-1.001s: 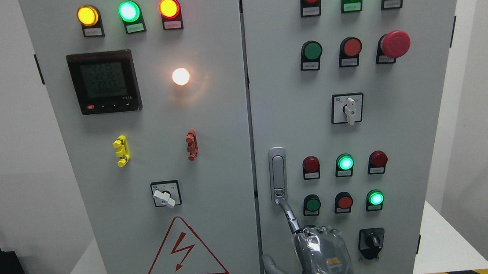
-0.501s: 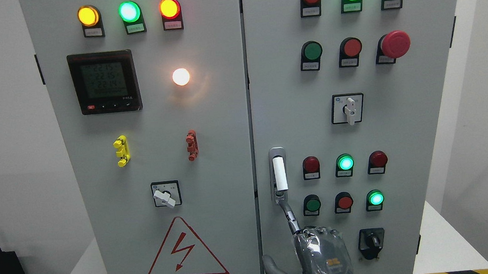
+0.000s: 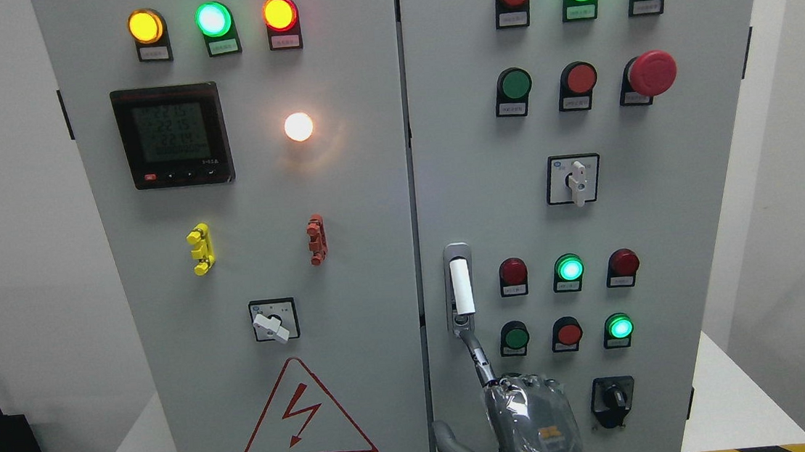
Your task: Release door handle
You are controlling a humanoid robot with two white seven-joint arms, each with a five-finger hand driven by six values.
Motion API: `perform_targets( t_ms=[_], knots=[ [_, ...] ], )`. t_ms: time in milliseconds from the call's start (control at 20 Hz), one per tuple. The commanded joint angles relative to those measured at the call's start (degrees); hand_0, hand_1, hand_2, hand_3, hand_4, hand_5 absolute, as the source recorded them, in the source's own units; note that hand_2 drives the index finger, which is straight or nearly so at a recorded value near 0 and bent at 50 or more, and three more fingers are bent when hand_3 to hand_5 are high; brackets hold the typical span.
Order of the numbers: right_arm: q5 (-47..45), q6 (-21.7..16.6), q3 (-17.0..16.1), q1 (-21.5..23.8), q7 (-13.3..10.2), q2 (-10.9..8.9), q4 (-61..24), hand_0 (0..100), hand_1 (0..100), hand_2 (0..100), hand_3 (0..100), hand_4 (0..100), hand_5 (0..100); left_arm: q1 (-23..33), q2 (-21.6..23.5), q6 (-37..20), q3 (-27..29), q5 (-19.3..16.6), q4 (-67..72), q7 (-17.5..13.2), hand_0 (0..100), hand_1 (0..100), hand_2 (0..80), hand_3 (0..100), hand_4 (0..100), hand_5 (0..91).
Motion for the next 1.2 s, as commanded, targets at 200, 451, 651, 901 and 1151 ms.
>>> perform_targets(
  t_ms=[200,451,651,901,1151],
  knots=[
    [-0.13,-0.19,0.07,-0.17,-0.82,-0.08,-0.36,24,33,0,100,90,97,-0.18,0.0,-0.05,0.09,0.0,0.61,-0.04,12,39,0.0,0,0,0.0],
    [-0.13,-0.19,0.07,-0.26,-0.82,-0.08,-0.71,24,33,0,100,90,97,-0.18,0.0,-0.05,0.09,-0.08,0.62,-0.04,12,39,0.0,0,0,0.0],
    [-0.22,-0.27,0.07,0.09,-0.91,-0.08,-1.24,24,33,0,100,90,97,-0.18,0.0,-0.05,0.09,0.0,0.62,-0.04,12,39,0.0,0,0,0.0],
    [-0.22,-0.36,0.51,0.18,-1.34,-0.08,-1.42,24,33,0,100,90,97,-0.18,0.0,-0.05,0.09,0.0,0.62,-0.04,12,39,0.0,0,0,0.0],
    [-0.22,-0.54,0.51,0.18,-1.7,-0.08,-1.59,24,33,0,100,90,97,-0.18,0.0,-0.05,0.09,0.0,0.53,-0.04,12,39,0.0,0,0,0.0]
  ],
)
